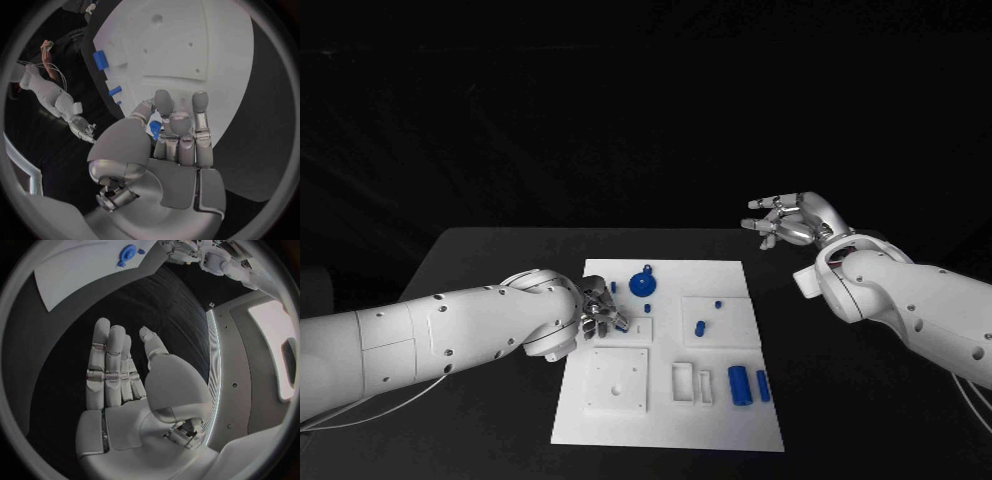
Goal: Assemble the parts on the task board
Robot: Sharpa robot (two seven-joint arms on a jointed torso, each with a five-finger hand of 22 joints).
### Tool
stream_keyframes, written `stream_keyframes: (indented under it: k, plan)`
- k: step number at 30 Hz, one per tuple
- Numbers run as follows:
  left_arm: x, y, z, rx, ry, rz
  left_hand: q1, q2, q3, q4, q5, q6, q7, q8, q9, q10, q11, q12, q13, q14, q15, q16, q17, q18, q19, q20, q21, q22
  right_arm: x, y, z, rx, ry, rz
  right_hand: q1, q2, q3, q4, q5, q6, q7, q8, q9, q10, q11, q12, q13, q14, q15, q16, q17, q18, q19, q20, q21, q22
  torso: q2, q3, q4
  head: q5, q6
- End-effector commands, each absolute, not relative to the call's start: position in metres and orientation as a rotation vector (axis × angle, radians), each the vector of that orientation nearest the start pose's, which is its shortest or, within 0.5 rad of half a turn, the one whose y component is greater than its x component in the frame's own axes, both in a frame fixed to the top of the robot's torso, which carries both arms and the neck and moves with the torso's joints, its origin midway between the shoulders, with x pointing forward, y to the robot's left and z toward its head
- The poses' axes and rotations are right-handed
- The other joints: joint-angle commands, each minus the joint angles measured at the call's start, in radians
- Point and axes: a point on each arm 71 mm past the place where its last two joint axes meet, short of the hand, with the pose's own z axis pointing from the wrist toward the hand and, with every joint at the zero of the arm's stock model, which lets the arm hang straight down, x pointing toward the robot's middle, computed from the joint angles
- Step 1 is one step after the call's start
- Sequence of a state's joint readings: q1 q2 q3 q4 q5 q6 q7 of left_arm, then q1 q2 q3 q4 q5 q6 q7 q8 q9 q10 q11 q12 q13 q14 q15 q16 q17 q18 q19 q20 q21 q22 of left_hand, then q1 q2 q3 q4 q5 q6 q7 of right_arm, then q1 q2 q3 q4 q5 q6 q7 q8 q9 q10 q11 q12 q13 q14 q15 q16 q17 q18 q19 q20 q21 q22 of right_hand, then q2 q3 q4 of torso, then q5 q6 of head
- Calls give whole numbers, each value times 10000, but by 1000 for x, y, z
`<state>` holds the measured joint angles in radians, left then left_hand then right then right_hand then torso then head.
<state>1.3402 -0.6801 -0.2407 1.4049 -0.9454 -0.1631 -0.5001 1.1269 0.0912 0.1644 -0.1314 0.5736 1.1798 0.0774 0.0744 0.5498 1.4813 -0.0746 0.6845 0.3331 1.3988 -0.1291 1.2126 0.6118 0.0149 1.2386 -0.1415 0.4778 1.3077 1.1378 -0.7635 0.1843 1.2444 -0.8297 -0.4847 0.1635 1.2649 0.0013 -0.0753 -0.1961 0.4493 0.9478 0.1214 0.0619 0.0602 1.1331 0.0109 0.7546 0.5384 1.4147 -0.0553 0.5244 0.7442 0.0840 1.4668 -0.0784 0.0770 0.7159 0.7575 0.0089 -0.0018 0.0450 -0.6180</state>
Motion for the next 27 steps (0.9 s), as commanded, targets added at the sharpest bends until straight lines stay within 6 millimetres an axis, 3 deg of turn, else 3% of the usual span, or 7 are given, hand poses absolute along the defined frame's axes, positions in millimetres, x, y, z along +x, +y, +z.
stream_keyframes:
  k: [1,9,20,22,27]
  plan:
    - [501,180,-226,-3113,21846,-4111,-60,55,172,-92,-3,2691,-1478,166,4384,333,-256,46,13,12,-52,60,16,-92,44,-17,-39,185,549,-261,-146,5423,13372,9525,-10,57,-16,-55,55,-50,16,-24,-2,9,-7,63,-8,33,12,-68,9,-73,69,61,50,-9,3,-3,2,-6,5]
    - [500,178,-226,-2956,22023,-4136,-55,131,85,61,-447,2713,-1489,201,4411,333,-248,92,50,6,-50,110,77,-119,43,-22,-65,183,549,-261,-146,5424,13395,9539,-10,57,-16,-55,55,-50,16,-24,-2,9,-7,63,-8,33,12,-68,9,-73,69,61,50,-9,-2,5,-5,-8,-6]
    - [499,177,-227,-2810,22230,-4096,-69,250,10,277,-649,2744,-1496,215,4380,333,-243,104,63,9,-45,134,100,-128,52,-18,-91,184,549,-260,-146,5426,13424,9556,-18,75,6,-101,67,-48,18,-23,-2,-4,-5,77,-36,34,12,-88,17,-70,75,59,68,-68,-4,2,-1,0,-15]
    - [499,176,-228,-2767,22275,-4100,-116,254,7,383,-658,2846,-1507,259,3839,330,-240,177,-152,18,-37,161,114,-122,69,-2,-109,185,549,-260,-146,5426,13430,9562,-18,75,6,-101,67,-48,18,-23,-2,-4,-5,77,-36,34,12,-88,17,-70,75,59,68,-68,0,5,-4,-5,-7]
    - [499,176,-228,-2697,22351,-4100,-169,284,5,447,-678,2793,-1509,457,3666,336,-243,246,-246,29,-32,205,172,-115,74,8,-118,188,549,-259,-146,5423,13442,9576,-22,83,11,-103,75,-49,20,-23,-2,-10,-5,74,-41,32,13,-92,18,-69,77,60,71,-77,0,6,-24,-13,0]
